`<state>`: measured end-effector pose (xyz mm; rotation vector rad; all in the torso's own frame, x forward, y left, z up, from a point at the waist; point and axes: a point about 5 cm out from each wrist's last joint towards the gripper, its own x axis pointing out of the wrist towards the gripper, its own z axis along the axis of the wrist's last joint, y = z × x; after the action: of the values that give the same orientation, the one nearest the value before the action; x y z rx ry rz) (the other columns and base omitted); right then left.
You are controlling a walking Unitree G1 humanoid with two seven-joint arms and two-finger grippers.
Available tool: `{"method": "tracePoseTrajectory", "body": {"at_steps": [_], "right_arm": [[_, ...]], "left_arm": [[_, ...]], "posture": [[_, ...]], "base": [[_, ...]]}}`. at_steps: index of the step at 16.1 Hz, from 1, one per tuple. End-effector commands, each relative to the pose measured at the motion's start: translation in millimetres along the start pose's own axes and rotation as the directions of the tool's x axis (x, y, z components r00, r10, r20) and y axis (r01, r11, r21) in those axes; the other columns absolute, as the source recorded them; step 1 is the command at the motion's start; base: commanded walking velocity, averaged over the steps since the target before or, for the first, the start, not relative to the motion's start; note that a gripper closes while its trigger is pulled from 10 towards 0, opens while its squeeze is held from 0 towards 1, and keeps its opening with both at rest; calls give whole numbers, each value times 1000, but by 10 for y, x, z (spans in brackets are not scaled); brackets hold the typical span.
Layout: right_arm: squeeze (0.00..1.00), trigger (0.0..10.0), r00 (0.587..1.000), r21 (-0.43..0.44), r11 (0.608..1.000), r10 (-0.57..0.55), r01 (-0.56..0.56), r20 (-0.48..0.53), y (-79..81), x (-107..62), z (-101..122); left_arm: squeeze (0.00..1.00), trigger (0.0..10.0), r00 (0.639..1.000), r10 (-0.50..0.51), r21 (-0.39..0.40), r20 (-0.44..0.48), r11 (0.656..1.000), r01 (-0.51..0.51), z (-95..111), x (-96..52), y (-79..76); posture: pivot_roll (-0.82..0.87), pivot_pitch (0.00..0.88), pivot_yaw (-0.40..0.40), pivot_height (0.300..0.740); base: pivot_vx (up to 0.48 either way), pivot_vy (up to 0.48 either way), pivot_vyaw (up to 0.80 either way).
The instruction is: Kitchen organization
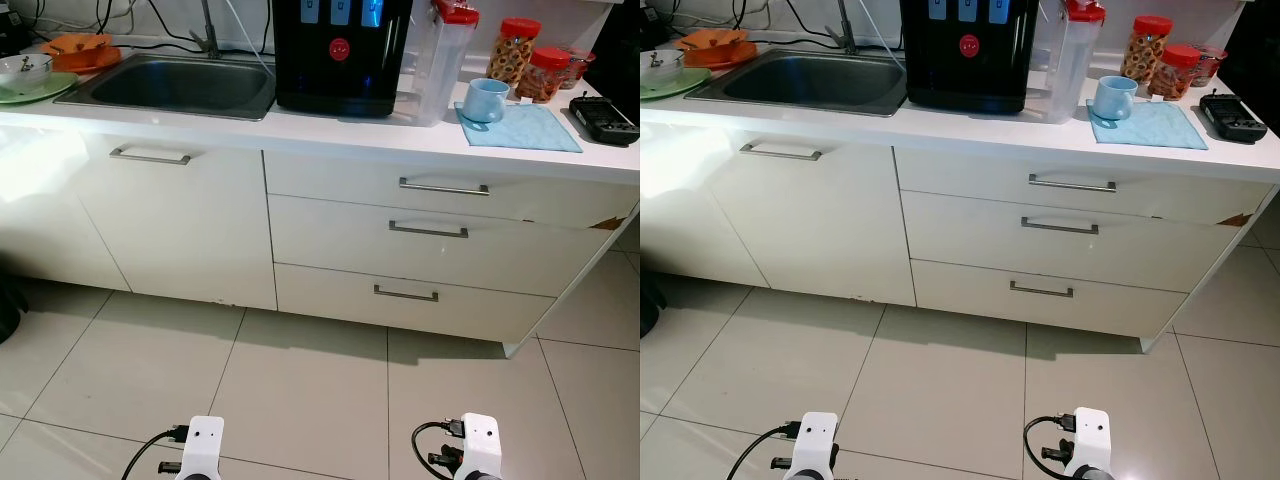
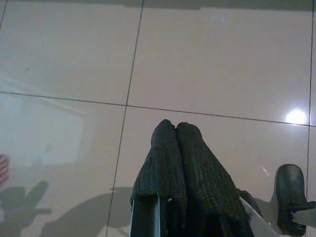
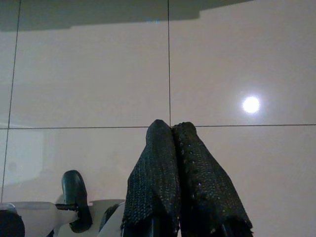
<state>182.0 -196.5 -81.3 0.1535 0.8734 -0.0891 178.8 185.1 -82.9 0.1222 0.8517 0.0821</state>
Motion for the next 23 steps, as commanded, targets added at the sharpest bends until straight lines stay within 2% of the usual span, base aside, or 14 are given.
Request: {"method": "tracePoseTrajectory", "body": {"at_steps": [1, 5, 6, 7, 10, 12, 17, 23], "right_arm": [[0, 10000, 1000, 0, 1000, -6, 6, 3, -10, 7, 33], [0, 10000, 1000, 12, 1000, -14, 14, -3, -16, 10, 36], [0, 10000, 998, 2, 998, 58, -58, -28, 39, -53, -188], [0, 10000, 996, -4, 996, 85, -85, -29, 57, -84, -269], [0, 10000, 999, -46, 998, 40, -41, -10, 21, -62, -186], [0, 10000, 999, -70, 996, 48, -48, -2, 51, -34, -112], [0, 10000, 997, -26, 996, 81, -81, -5, 73, -16, -62], [0, 10000, 998, -34, 998, 59, -58, 35, 79, 29, 115]], "left_arm": [[0, 10000, 1000, 7, -5, -3, 1000, -7, -5, -1, 5], [0, 10000, 1000, 5, -3, -3, 1000, -5, -9, -3, 1], [0, 10000, 997, -55, 27, -46, 998, 56, -164, -52, -52], [0, 10000, 995, -81, 31, -61, 996, 83, -215, -70, -87], [0, 10000, 996, -86, 4, -35, 996, 86, -118, -41, -138], [0, 10000, 995, -97, 10, -33, 995, 97, -105, -38, -155], [0, 10000, 997, -62, -2, -50, 998, 62, -124, -35, -66], [0, 10000, 998, -63, -17, -12, 998, 63, 30, 9, -124]], "posture": [[13, 13, -4, 740], [0, 0, 0, 740], [-21, 61, 20, 740], [-16, 66, 11, 740], [-2, 71, 1, 740], [2, 69, 1, 740], [3, 24, -2, 740], [-18, 0, 8, 740]], "base": [[0, 0, 0], [0, 0, 0], [0, 0, 0], [0, 0, 0], [0, 0, 0], [0, 0, 0], [0, 0, 0], [0, 0, 0]]}}
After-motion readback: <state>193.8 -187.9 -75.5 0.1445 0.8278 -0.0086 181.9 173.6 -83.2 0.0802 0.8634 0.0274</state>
